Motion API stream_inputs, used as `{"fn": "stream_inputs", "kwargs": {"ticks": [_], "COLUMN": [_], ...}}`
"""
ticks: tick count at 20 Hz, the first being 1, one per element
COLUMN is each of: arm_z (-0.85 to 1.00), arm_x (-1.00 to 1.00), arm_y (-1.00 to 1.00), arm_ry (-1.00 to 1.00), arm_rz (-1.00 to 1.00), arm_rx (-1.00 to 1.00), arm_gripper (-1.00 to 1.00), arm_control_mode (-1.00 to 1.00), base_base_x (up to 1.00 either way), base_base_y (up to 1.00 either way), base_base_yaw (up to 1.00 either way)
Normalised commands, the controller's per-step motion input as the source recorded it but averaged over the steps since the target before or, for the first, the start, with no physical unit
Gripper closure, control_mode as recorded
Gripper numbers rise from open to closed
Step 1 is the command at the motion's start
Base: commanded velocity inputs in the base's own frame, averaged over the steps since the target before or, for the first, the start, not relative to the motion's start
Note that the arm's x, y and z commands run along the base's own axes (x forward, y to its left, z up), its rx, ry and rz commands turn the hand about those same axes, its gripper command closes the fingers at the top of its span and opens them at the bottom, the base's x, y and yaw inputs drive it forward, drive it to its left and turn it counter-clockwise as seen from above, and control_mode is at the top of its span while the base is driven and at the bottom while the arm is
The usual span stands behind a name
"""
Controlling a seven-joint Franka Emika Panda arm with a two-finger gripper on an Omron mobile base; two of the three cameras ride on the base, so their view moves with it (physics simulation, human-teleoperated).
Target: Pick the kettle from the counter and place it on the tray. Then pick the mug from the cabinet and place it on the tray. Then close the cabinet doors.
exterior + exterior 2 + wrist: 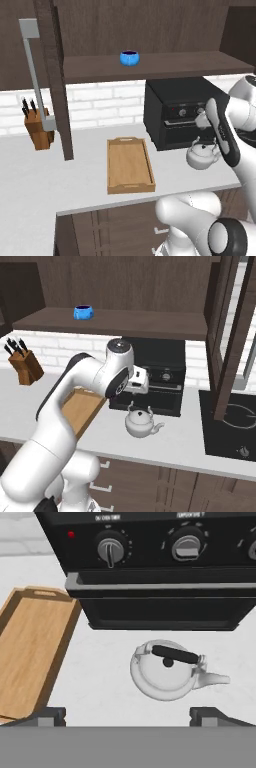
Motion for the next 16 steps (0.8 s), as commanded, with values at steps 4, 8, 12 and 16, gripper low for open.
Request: {"fn": "stream_inputs", "kwargs": {"ticks": [4, 8, 12, 16], "arm_z": [-0.17, -0.24, -0.3, -0.3], "arm_x": [0.01, 0.05, 0.13, 0.12], "arm_y": [-0.42, -0.29, -0.28, -0.21], "arm_ry": [-0.02, 0.0, 0.01, 0.05], "arm_rz": [0.02, 0.04, 0.08, 0.12], "arm_rx": [0.0, 0.0, -0.01, -0.04], "arm_gripper": [-1.0, -1.0, -1.0, -1.0], "arm_control_mode": [-1.0, -1.0, -1.0, -1.0], "base_base_x": [0.0, 0.0, 0.0, 0.0], "base_base_y": [0.0, 0.0, 0.0, 0.0], "base_base_yaw": [0.0, 0.0, 0.0, 0.0]}}
